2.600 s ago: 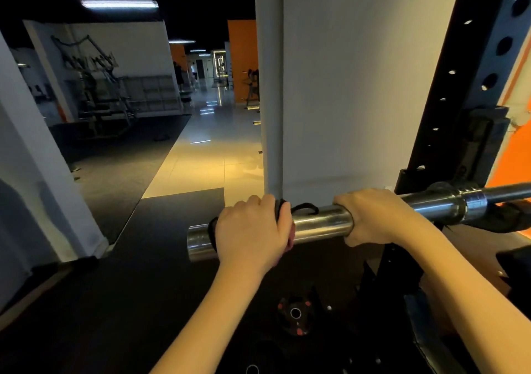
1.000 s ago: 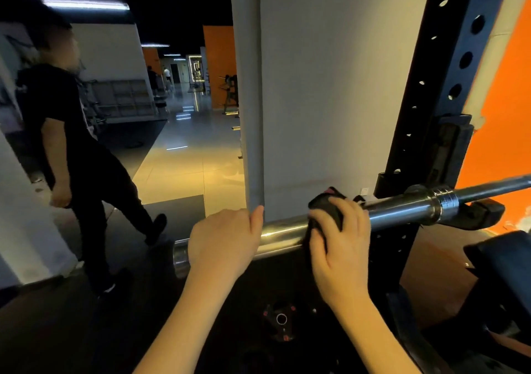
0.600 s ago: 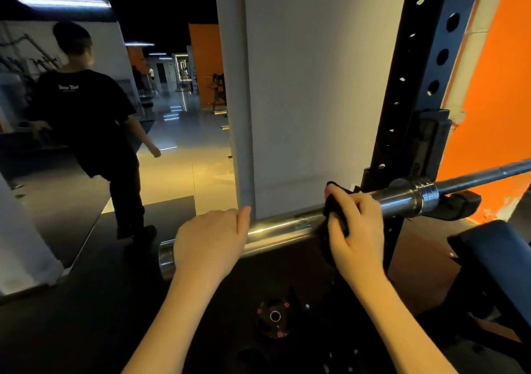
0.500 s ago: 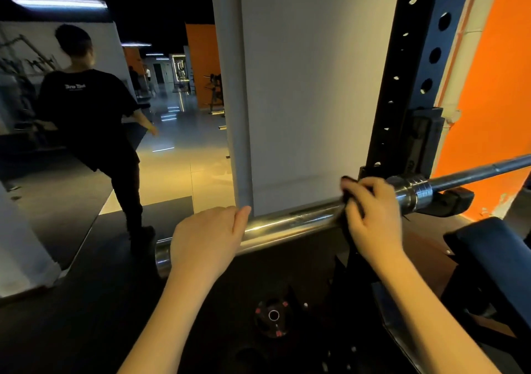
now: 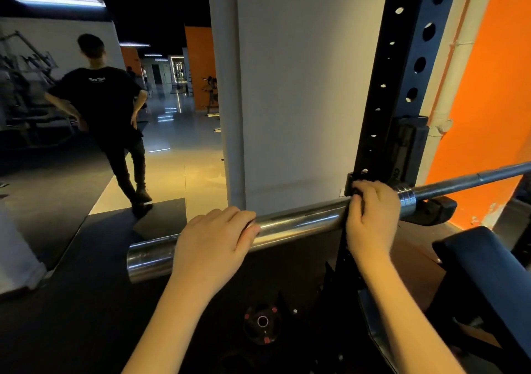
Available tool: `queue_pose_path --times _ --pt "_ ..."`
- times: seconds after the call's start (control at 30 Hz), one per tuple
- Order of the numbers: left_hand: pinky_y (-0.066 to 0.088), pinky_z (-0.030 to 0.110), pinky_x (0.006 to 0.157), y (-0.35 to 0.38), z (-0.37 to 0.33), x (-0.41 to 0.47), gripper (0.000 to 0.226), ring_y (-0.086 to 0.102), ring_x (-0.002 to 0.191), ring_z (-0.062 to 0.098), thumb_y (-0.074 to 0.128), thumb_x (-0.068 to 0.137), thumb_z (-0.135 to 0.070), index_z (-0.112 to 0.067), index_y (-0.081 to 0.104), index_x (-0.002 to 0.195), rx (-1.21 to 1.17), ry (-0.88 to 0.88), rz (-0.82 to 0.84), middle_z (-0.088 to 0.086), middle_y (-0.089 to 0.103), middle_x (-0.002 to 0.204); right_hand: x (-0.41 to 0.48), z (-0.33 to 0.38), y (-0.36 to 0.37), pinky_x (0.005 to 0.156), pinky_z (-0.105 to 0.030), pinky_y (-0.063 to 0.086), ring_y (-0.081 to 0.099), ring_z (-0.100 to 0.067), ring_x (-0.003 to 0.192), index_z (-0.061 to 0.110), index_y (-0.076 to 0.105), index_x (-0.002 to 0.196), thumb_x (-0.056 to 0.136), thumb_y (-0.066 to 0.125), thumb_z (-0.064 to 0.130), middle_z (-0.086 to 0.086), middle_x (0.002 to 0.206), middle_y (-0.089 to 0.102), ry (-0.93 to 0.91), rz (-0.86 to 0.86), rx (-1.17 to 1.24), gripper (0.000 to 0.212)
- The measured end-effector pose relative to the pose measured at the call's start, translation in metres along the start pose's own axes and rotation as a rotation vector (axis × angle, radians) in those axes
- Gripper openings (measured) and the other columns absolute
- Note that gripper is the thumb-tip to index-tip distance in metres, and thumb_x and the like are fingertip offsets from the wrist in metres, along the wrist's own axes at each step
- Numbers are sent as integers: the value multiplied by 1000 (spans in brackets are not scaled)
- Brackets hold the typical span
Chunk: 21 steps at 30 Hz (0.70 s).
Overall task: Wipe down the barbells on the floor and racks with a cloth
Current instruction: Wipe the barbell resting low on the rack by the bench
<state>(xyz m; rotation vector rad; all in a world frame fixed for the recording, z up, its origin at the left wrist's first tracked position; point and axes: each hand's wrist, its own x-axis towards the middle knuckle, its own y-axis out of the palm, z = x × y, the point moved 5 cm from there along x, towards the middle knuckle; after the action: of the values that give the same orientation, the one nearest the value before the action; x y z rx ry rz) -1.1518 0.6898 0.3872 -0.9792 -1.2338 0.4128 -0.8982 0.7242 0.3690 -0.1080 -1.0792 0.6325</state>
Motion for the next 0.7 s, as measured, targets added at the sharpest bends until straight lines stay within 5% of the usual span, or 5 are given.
queue_pose_path --times 0.17,0.37,0.57,0.7 --pt "43 25 83 -6 -3 0 44 58 104 9 31 98 -45 -29 54 132 -62 -40 74 -12 61 119 -23 29 2 101 -33 37 53 -22 114 8 62 121 92 44 26 -7 120 61 -345 198 75 39" --pt "37 22 93 -7 -3 -1 47 50 113 4 23 100 -45 -32 41 141 -91 -6 113 -14 52 129 8 -4 -4 88 -45 40 54 -31 96 7 63 102 90 42 21 -11 98 61 -50 20 -42 28" --pt "36 22 99 -16 3 -1 38 44 118 6 33 103 -35 -27 42 139 -190 97 176 -11 47 131 -26 49 14 86 -30 34 53 -22 96 7 63 105 90 42 24 -7 100 62 -119 10 57 31" --pt "41 27 95 -33 28 -7 31 46 109 5 37 101 -34 -29 51 129 -206 211 205 -13 49 120 -43 73 18 91 -31 36 54 -21 103 7 64 109 90 41 25 -6 105 63 -102 -28 62 34"
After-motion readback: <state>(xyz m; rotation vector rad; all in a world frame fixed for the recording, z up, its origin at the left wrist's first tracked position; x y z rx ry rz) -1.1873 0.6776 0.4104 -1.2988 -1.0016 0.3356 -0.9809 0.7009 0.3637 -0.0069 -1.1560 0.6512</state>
